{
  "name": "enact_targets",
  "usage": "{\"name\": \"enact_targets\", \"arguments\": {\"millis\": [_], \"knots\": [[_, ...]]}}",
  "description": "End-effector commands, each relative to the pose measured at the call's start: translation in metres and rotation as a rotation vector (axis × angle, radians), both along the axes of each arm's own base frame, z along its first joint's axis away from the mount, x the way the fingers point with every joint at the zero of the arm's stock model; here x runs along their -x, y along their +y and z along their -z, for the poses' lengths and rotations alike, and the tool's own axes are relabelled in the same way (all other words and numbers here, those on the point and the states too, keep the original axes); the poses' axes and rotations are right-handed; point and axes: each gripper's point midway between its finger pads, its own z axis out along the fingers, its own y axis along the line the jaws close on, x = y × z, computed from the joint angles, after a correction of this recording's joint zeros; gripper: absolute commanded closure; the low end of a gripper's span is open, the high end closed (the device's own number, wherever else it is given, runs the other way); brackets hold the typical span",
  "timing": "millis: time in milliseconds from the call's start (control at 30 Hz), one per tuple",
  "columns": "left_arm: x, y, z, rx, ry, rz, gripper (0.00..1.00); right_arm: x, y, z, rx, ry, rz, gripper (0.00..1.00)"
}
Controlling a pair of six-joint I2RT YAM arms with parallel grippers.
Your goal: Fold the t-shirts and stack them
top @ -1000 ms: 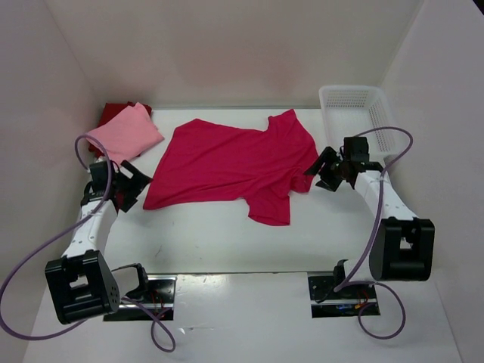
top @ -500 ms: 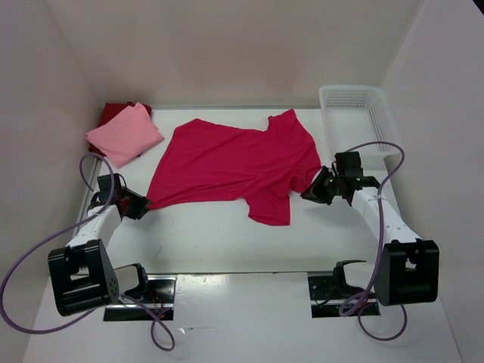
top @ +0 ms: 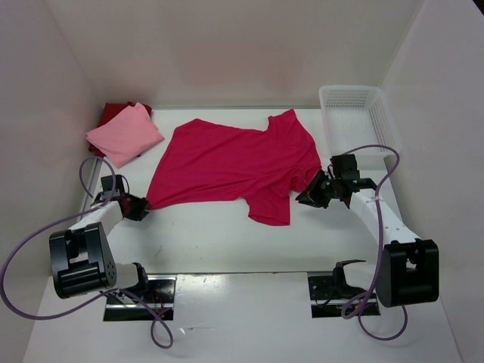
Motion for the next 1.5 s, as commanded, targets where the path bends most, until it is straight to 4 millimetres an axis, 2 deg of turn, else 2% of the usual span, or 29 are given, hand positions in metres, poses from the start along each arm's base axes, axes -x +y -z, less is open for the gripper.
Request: {"name": "enact_targets", "arguments": {"millis": [0,100,200,233,300,433,567,700,900,1133,1233,1267,1333,1400,1433,1467], "knots": [[0.000,0.008,0.013,-0.015,0.026,-0.043,0.65,-0.002,0.006,-0.007,-0.017,-0.038,-0.016,0.76],[-0.008,0.013,0.011,-0.033,0.013,-0.039,0.81,0.000,0.004,-0.003,-0.013,-0.026,-0.003,0.71],[-0.019,0.016,0.000,-0.055,-0.017,-0.020,0.93,0.007,0.002,0.007,0.000,0.009,0.033,0.57],[-0.022,0.017,-0.003,-0.057,-0.026,-0.020,0.94,0.010,0.002,0.014,-0.006,0.024,0.044,0.55],[-0.035,0.022,-0.022,-0.089,-0.081,0.000,0.95,0.010,0.004,0.018,0.002,0.036,0.070,0.49],[-0.059,0.029,-0.044,-0.131,-0.141,0.045,0.98,0.027,0.019,0.043,0.013,0.121,0.045,0.48],[-0.068,0.027,-0.045,-0.127,-0.166,0.081,0.99,0.034,0.018,0.071,0.026,0.183,0.066,0.48],[-0.069,0.021,-0.044,-0.118,-0.176,0.131,0.99,0.030,0.011,0.086,0.061,0.196,0.118,0.48],[-0.067,0.011,-0.039,-0.074,-0.182,0.163,0.99,0.034,0.014,0.106,0.050,0.249,0.113,0.52],[-0.070,0.003,-0.037,-0.062,-0.179,0.188,0.99,0.033,0.025,0.106,0.038,0.246,0.086,0.62],[-0.070,0.003,-0.037,-0.062,-0.179,0.188,0.99,0.035,0.029,0.113,0.020,0.273,0.072,0.72],[-0.070,0.003,-0.037,-0.062,-0.179,0.188,0.99,0.033,0.031,0.113,0.013,0.278,0.067,0.83],[-0.070,0.003,-0.037,-0.062,-0.179,0.188,0.99,0.034,0.036,0.109,0.006,0.297,0.051,0.96],[-0.073,0.001,-0.040,-0.065,-0.188,0.197,1.00,0.013,0.036,0.086,0.016,0.220,0.057,1.00],[-0.072,-0.003,-0.041,-0.068,-0.185,0.214,1.00,0.011,0.037,0.067,0.024,0.178,0.044,1.00],[-0.081,-0.003,-0.053,-0.077,-0.211,0.223,1.00,-0.010,0.037,0.039,0.034,0.098,0.045,1.00]]}}
